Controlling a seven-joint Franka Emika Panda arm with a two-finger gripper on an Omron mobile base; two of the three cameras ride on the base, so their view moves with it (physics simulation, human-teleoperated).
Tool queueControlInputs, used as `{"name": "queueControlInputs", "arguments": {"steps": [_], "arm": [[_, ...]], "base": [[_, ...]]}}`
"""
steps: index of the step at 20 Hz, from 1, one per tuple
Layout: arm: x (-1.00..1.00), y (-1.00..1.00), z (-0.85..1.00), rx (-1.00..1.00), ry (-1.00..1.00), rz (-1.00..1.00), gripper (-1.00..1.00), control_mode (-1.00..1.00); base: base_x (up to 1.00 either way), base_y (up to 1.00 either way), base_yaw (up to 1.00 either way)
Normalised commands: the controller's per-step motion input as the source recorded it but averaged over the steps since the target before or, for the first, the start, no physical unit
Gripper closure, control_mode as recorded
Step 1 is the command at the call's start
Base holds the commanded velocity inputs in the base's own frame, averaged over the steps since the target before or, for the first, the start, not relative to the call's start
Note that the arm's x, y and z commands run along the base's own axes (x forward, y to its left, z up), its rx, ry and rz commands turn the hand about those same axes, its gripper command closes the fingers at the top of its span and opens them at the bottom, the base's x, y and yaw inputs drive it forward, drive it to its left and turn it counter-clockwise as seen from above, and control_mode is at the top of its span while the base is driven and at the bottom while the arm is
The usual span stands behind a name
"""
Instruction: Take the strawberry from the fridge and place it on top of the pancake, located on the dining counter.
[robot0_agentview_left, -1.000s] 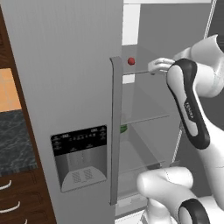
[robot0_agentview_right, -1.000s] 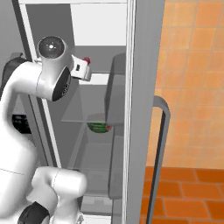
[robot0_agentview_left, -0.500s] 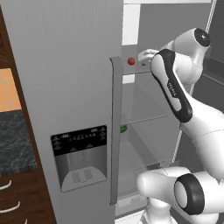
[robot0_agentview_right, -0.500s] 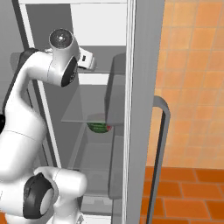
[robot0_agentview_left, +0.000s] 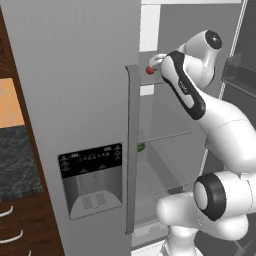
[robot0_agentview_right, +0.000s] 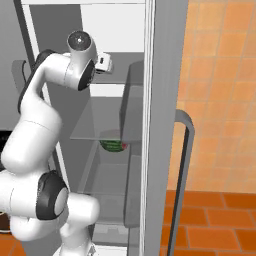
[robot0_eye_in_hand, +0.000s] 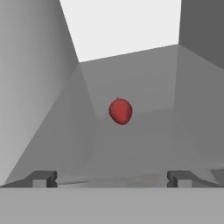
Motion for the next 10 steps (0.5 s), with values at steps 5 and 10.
{"name": "queueControlInputs", "arguments": {"steps": [5,10], "arm": [[0.72,0.00,0.00,-0.02,0.02,0.09,-1.00,-1.00],[0.49,0.09,-0.13,-0.01,0.05,0.01,-1.00,-1.00]], "base": [[0.00,0.00,0.00],[0.00,0.00,0.00]]}}
